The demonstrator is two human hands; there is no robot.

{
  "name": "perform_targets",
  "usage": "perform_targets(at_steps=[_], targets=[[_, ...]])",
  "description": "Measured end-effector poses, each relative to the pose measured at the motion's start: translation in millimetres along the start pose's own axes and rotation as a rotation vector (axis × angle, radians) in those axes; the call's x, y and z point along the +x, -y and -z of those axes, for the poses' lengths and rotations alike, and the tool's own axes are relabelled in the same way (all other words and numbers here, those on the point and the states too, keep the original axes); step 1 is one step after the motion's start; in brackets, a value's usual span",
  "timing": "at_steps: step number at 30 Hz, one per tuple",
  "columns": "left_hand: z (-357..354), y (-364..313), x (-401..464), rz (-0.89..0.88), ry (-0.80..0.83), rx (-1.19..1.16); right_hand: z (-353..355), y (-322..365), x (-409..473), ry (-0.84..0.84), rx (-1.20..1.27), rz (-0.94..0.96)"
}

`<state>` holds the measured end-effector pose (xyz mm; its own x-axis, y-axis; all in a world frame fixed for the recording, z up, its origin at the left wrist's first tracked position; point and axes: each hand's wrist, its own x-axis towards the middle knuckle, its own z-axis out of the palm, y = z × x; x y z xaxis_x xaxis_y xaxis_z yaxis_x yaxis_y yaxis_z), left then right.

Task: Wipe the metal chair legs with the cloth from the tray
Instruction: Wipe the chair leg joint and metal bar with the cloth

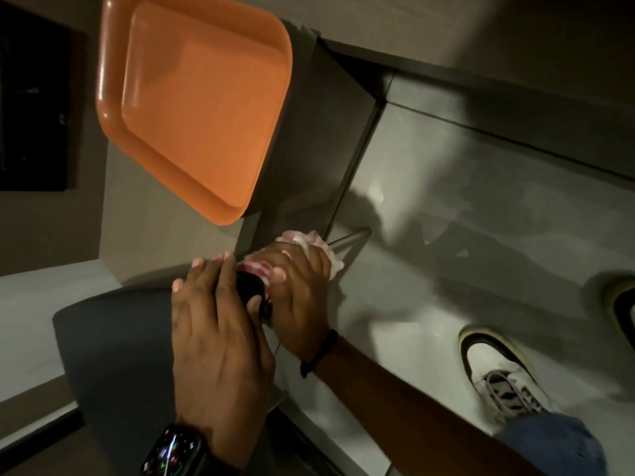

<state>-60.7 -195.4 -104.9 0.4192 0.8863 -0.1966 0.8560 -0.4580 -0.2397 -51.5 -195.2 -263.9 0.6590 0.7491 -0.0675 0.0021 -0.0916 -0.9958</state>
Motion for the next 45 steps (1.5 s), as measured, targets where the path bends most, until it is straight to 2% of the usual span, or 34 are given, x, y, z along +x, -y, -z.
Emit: perform_targets(at_steps=[3, 6, 7, 9, 10, 12, 13, 15, 17, 19, 21, 23, 25, 26, 27, 29, 30, 31, 33, 34, 37, 39, 40, 42, 43, 45], targets=[[-1, 4, 1, -0.017, -0.015, 0.004, -4, -8, -1, -0.028, -0.03, 0.03], [-2, 5, 4, -0.024, -0.03, 0.005, 11, -73, 24, 0.249, -0.348, -0.135], [-2, 5, 3, -0.022, -0.033, 0.009, 18, -92, 32, 0.325, -0.388, -0.232], [-4, 3, 2, -0.015, -0.042, 0.01, 34, -105, 49, 0.373, -0.3, -0.362], [-4, 3, 1, -0.012, -0.042, 0.017, 37, -102, 53, 0.384, -0.29, -0.359], [-4, 2, 0, -0.012, -0.043, 0.03, 37, -85, 46, 0.427, -0.375, -0.2], [-4, 2, 1, -0.014, -0.044, 0.029, 32, -69, 37, 0.4, -0.34, -0.104], [-4, 2, 0, -0.019, -0.041, 0.031, 14, -25, 16, 0.234, -0.175, 0.016], [-4, 2, 1, -0.014, -0.036, 0.034, 1, 8, 3, 0.056, 0.048, 0.004], [-5, 4, 1, -0.017, -0.031, 0.042, 1, 5, -1, 0.055, 0.002, 0.025], [-6, 4, 2, -0.019, -0.039, 0.048, 12, -29, 11, 0.199, -0.186, -0.053], [-6, 4, 3, -0.023, -0.049, 0.053, 28, -72, 35, 0.339, -0.329, -0.265], [-7, 4, 2, -0.023, -0.057, 0.056, 43, -89, 56, 0.381, -0.274, -0.483], [-8, 4, 2, -0.023, -0.059, 0.061, 45, -83, 61, 0.347, -0.262, -0.489], [-7, 5, 1, -0.025, -0.062, 0.067, 42, -68, 59, 0.317, -0.271, -0.438], [-6, 4, 2, -0.03, -0.064, 0.068, 24, -35, 30, 0.279, -0.335, -0.207], [-7, 3, 2, -0.03, -0.059, 0.069, 14, -18, 12, 0.242, -0.316, -0.104], [-7, 3, 2, -0.028, -0.055, 0.071, 5, -3, -2, 0.189, -0.197, -0.058], [-7, 3, 1, -0.021, -0.053, 0.072, -7, 10, -10, 0.108, 0.026, -0.081], [-6, 4, 1, -0.02, -0.05, 0.07, -6, 6, -10, 0.105, 0.057, -0.111], [-6, 6, 4, -0.015, -0.055, 0.061, 6, -40, 8, 0.228, -0.132, -0.1], [-7, 7, 4, -0.017, -0.075, 0.063, 20, -86, 36, 0.357, -0.291, -0.173], [-9, 7, 3, -0.02, -0.084, 0.062, 29, -102, 49, 0.431, -0.32, -0.282], [-11, 5, 0, -0.023, -0.094, 0.059, 39, -113, 66, 0.449, -0.195, -0.562], [-10, 5, -1, -0.023, -0.095, 0.053, 37, -107, 66, 0.416, -0.144, -0.627], [-9, 3, -1, -0.018, -0.09, 0.042, 22, -79, 47, 0.417, -0.184, -0.554]])
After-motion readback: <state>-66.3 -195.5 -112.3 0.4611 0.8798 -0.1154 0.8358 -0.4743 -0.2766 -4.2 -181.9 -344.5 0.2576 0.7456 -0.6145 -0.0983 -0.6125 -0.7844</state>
